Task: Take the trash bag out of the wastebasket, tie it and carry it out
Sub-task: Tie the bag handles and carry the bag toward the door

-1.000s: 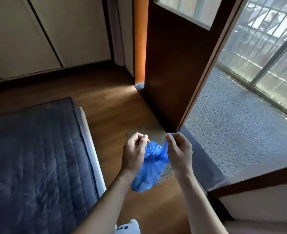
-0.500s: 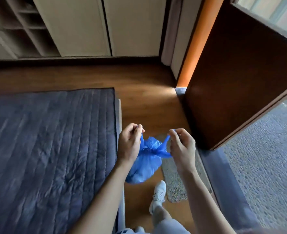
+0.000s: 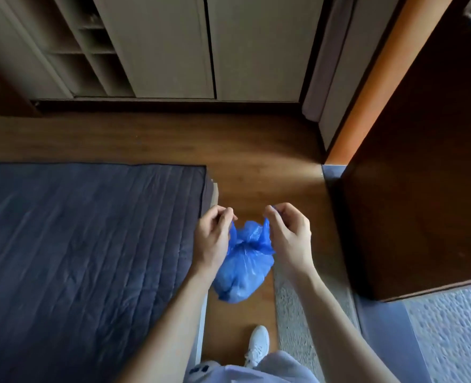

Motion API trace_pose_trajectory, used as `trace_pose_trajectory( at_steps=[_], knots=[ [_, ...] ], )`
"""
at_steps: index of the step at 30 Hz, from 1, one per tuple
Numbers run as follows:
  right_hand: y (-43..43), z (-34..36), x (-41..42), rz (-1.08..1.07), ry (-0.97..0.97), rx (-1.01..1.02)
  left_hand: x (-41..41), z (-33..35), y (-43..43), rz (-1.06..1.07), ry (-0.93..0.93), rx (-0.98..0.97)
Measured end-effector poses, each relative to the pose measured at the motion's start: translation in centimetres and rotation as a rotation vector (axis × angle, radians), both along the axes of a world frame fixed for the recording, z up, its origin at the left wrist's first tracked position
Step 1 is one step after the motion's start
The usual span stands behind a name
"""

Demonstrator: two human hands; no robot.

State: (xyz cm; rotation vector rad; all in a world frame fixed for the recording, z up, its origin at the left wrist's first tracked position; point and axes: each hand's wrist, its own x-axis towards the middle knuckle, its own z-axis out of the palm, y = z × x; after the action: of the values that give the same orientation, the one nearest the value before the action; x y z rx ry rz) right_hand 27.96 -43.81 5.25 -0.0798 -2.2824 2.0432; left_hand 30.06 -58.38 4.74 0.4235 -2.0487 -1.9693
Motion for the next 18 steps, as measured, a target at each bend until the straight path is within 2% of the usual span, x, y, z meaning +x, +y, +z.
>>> trace_pose_trajectory(
  at_steps=[10,18],
  knots=[
    [1.6,0.8,-13.4,0.037,-0.038,-0.057,-12.0,1.0,1.2,0.062,-0.004,-0.025],
    [-0.1,-0.8,-23.0,0.030,-0.064,-0.035,-22.6,-1.0,-0.6,0.050,-0.008,-0.018]
  ],
)
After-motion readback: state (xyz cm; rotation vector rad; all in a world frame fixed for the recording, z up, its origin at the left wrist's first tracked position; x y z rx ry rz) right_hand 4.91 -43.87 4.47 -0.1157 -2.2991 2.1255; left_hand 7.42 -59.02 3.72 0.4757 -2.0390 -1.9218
